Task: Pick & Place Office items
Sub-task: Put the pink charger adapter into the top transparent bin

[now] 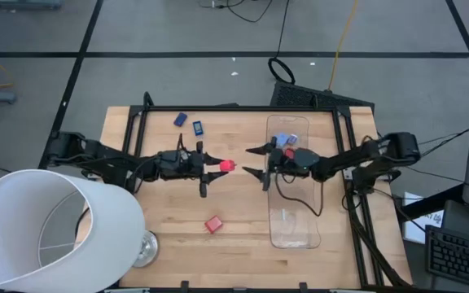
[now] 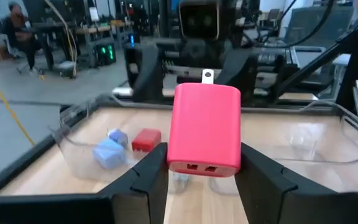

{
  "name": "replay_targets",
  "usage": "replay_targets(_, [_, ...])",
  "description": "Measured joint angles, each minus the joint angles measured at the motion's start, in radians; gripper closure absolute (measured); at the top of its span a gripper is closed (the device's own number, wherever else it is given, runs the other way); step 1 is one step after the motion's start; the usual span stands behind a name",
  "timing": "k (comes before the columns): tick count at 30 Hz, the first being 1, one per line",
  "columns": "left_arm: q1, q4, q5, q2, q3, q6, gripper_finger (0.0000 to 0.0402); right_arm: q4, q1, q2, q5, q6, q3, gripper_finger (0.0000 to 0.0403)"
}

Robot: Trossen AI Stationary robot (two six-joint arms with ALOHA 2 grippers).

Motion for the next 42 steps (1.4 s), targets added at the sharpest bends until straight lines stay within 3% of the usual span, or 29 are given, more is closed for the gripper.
replay_targets(7, [0.0,0.044,0.018,0.066,0.018,-0.015,0.0244,0.0,0.001,0.107,-0.143,0.027,0.105,0.0085])
replay_targets(13, [-0.002,0.024,0.044,0.09,0.046,-0.015,0.0251,-0.002,0.001,0.163,-0.15,0.024,0.147,0.0091])
replay_targets(20, [-0.013,0.008,0.044,0.104,0.053,0.012,0.0246,0.001,0.005,0.161,-0.202,0.024,0.148,0.0121])
replay_targets(31, [-0.014,-0.002,0.046,0.104,0.053,0.015,0.024,-0.002,0.013,0.151,-0.2,0.0,0.148,0.017])
replay_targets(39, [-0.013,-0.011,0.045,0.104,0.053,0.014,0.0251,-0.03,0.013,0.15,-0.2,-0.003,0.148,0.0224])
replay_targets(42, [-0.013,-0.012,0.044,0.104,0.053,0.012,0.0237,-0.036,0.013,0.15,-0.199,-0.005,0.148,0.0248])
